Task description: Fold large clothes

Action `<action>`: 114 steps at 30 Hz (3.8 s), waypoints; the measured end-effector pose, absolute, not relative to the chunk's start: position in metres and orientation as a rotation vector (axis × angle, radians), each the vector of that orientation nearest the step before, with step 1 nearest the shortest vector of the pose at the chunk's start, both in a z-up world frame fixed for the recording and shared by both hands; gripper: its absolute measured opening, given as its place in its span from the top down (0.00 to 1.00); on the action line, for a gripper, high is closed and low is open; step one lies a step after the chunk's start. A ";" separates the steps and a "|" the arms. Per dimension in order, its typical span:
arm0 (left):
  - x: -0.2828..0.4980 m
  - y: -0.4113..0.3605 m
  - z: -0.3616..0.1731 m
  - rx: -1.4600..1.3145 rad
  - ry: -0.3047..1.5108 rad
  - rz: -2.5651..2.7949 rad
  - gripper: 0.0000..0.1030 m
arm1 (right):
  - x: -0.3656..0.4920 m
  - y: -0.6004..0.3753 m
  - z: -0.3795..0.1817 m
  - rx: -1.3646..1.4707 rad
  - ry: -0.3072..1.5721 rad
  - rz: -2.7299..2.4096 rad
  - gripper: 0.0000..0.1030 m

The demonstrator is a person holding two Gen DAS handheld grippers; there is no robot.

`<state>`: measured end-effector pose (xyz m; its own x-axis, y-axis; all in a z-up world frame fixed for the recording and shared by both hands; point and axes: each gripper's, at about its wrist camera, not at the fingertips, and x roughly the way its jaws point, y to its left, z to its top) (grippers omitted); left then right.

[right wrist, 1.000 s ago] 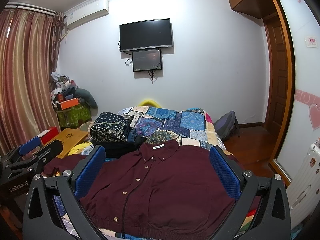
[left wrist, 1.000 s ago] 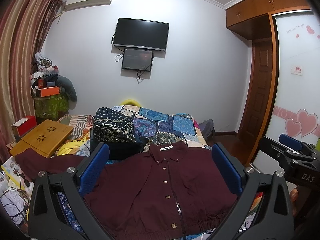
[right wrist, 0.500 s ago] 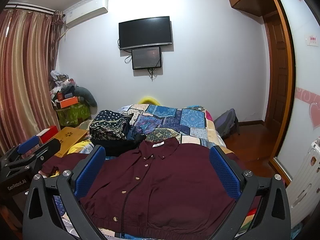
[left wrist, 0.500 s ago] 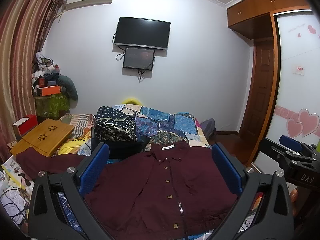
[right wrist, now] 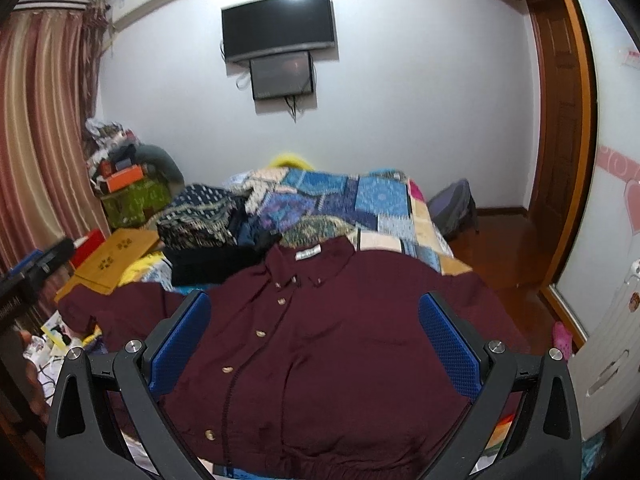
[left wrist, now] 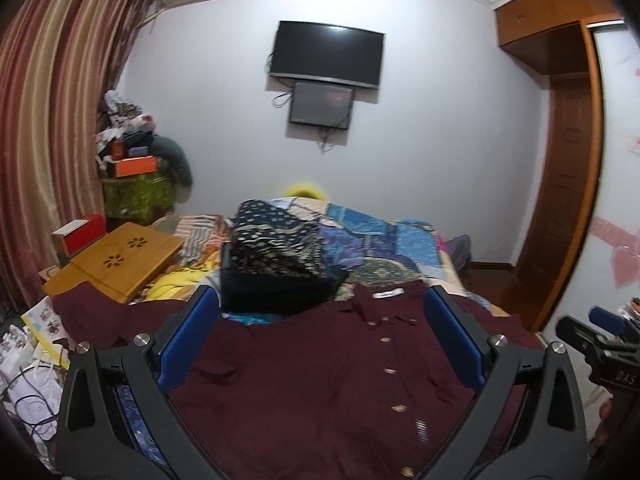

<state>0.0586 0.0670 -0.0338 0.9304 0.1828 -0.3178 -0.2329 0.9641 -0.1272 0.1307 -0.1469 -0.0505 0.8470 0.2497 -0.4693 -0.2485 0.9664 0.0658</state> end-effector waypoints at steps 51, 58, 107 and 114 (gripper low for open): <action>0.177 0.436 -0.248 -0.738 0.869 0.832 0.90 | 0.253 -0.129 -0.093 -0.002 0.781 0.188 0.00; 0.203 0.378 -0.156 -0.496 0.681 0.753 0.94 | 0.243 -0.131 -0.089 -0.003 0.760 0.195 0.00; 0.233 0.052 -0.134 -0.044 0.874 -0.109 0.32 | 0.226 -0.125 -0.082 -0.144 0.718 0.267 0.00; 0.210 0.129 -0.105 -0.119 0.720 0.054 0.14 | 0.237 -0.069 -0.068 -0.230 0.686 0.401 0.00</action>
<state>0.2099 0.1286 -0.1053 0.7507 0.0081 -0.6606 -0.0902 0.9918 -0.0904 0.2367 -0.0690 -0.0683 0.7017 0.2823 -0.6541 -0.4311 0.8993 -0.0744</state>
